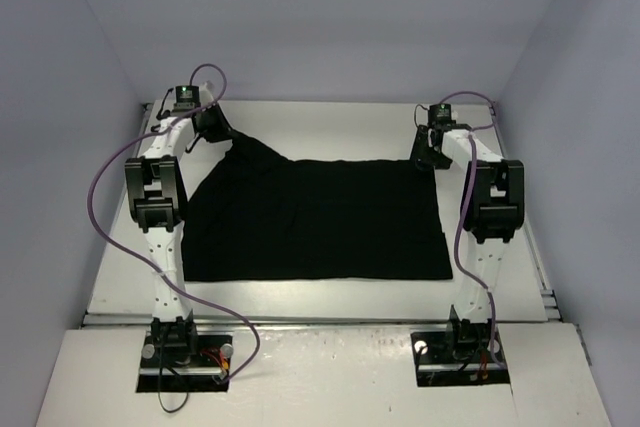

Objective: Fold and stack the t-shirts

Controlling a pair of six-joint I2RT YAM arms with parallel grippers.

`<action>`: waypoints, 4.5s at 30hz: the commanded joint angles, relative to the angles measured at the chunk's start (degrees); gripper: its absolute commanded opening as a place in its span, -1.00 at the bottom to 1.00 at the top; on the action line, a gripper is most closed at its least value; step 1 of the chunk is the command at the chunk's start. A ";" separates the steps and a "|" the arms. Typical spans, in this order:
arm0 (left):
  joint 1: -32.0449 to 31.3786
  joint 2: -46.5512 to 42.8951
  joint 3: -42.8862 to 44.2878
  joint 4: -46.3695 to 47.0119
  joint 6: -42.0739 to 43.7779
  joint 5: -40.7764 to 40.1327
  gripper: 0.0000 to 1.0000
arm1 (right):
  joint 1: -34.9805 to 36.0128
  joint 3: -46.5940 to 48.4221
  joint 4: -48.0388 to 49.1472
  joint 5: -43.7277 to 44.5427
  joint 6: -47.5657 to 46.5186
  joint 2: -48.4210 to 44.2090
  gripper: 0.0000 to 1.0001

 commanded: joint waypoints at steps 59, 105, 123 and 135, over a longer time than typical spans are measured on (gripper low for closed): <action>-0.39 -31.85 -18.85 -7.79 -16.90 1.69 -1.00 | -0.11 -5.05 1.11 6.44 -1.80 -13.65 -1.00; 0.05 -59.42 -57.11 -11.53 -20.89 -0.33 -1.00 | 1.28 -34.98 -1.36 8.83 10.73 -33.15 -0.67; -2.05 -62.72 -46.29 -25.41 -4.67 -13.83 0.15 | 1.74 -27.64 -6.12 8.96 9.53 -33.05 -0.18; -9.71 -34.44 -34.98 -14.19 -0.93 -22.91 0.06 | 1.73 -23.34 -1.37 7.22 9.40 -20.02 -0.21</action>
